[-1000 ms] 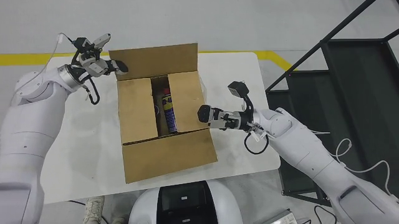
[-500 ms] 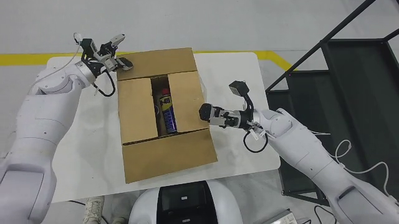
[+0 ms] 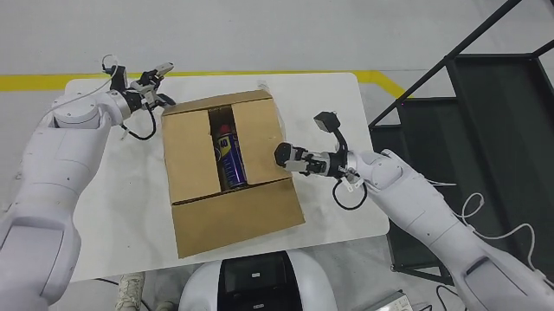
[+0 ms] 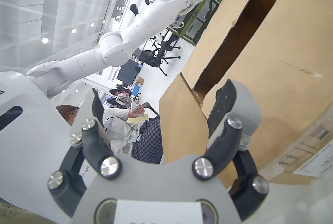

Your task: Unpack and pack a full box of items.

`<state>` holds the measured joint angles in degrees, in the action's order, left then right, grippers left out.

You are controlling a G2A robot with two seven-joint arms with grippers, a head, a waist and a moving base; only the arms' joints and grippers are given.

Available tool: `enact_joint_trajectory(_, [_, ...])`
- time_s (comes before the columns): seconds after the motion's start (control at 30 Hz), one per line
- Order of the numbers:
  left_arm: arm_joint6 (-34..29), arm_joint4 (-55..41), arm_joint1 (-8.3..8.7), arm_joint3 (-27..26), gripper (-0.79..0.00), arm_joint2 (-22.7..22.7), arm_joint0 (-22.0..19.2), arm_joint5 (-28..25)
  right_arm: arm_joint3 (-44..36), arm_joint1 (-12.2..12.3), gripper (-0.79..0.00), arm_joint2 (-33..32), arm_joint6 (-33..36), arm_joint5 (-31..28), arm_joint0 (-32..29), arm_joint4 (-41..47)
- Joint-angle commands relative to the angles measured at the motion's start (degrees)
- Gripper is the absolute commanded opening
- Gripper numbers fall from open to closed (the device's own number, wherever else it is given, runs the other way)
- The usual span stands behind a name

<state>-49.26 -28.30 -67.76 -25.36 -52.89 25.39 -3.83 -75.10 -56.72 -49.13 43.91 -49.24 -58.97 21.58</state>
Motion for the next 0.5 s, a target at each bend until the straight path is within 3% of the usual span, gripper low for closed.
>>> enact_joint_trajectory(0.0, [-2.1, -1.6, 0.49, 0.6, 0.000, -1.5, -0.1, -1.4, -0.7, -0.2, 0.000, -0.3, -2.5, 2.5, 0.5, -3.5])
enact_joint_trajectory(0.27, [-12.5, -7.3, 4.26, -1.3, 0.000, -9.2, 2.3, -8.0, -7.6, -1.9, 0.000, 1.4, -9.9, 17.3, 3.3, -14.1])
enact_joint_trajectory(0.47, [-20.1, -7.7, 8.10, -7.9, 0.000, -15.1, 7.8, -9.2, -9.7, -4.5, 0.000, 6.6, -8.5, 31.2, 6.9, -13.4])
